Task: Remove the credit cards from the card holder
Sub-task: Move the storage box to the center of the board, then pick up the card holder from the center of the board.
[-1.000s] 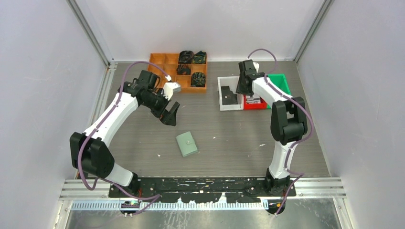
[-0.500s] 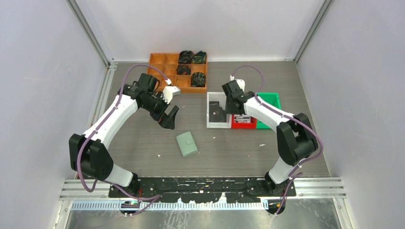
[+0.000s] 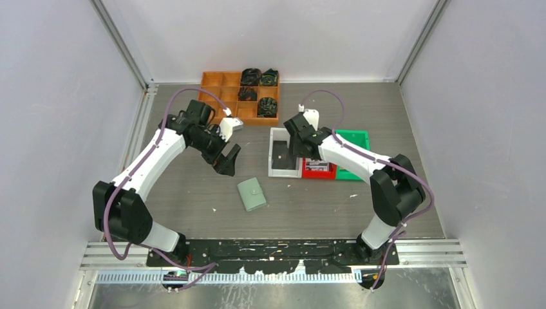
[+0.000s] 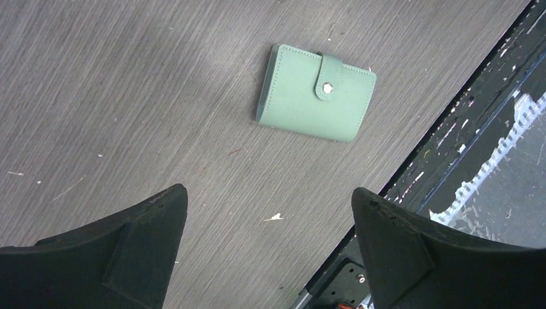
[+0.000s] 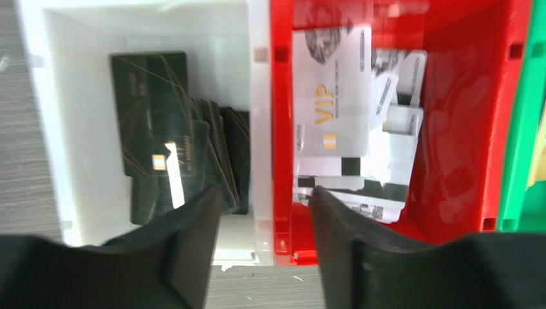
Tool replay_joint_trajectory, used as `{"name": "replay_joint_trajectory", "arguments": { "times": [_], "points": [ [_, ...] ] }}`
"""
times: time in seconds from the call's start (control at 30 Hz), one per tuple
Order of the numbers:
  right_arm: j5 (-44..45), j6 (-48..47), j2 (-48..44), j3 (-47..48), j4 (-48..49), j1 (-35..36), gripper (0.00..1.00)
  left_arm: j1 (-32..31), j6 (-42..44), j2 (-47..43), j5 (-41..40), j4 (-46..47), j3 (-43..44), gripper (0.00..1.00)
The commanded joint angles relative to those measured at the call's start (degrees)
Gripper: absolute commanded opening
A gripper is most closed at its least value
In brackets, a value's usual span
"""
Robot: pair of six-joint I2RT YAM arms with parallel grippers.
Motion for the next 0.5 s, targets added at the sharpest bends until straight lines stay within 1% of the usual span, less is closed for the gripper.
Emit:
{"name": "replay_joint_trajectory", "arguments": {
  "times": [0.0, 0.03, 0.07, 0.13, 0.2, 0.3, 0.4, 0.47],
  "points": [
    [7.3, 0.7, -6.5, 3.6, 4.3, 2.7, 0.69, 0.6, 1.8, -2.9, -0.2, -0.3, -1.1, 0.97],
    [8.4, 0.5, -8.1, 2.8, 4.5, 3.5, 0.77, 1.0, 1.6, -3.0, 0.1, -0.1, -1.4, 0.98],
    [9.1, 0.4, -10.1, 2.1, 4.7, 4.4, 0.83, 2.0, 1.2, -3.1, 0.6, 0.2, -1.5, 0.98],
    [10.1, 0.3, -13.3, 1.1, 4.4, 7.0, 0.91, 3.4, 0.2, -3.5, 1.4, 0.7, -1.5, 0.98],
    [10.1, 0.6, -15.4, 0.6, 4.0, 11.7, 0.96, 5.3, -1.5, -3.6, 2.2, 1.5, -1.1, 0.98],
    [8.4, 2.4, -14.9, 0.9, 3.8, 18.6, 0.99, 8.6, -5.1, -3.9, 4.1, 2.8, -1.0, 0.99],
    [4.0, 4.3, -9.0, 3.0, 3.4, 24.1, 0.99, 11.0, -8.6, -3.8, 3.9, 3.5, -1.0, 1.00],
    [3.2, 4.2, -4.4, 5.1, 2.7, 27.3, 0.99, 12.8, -10.2, -3.9, 4.5, 3.3, -0.8, 1.00]
  ]
}}
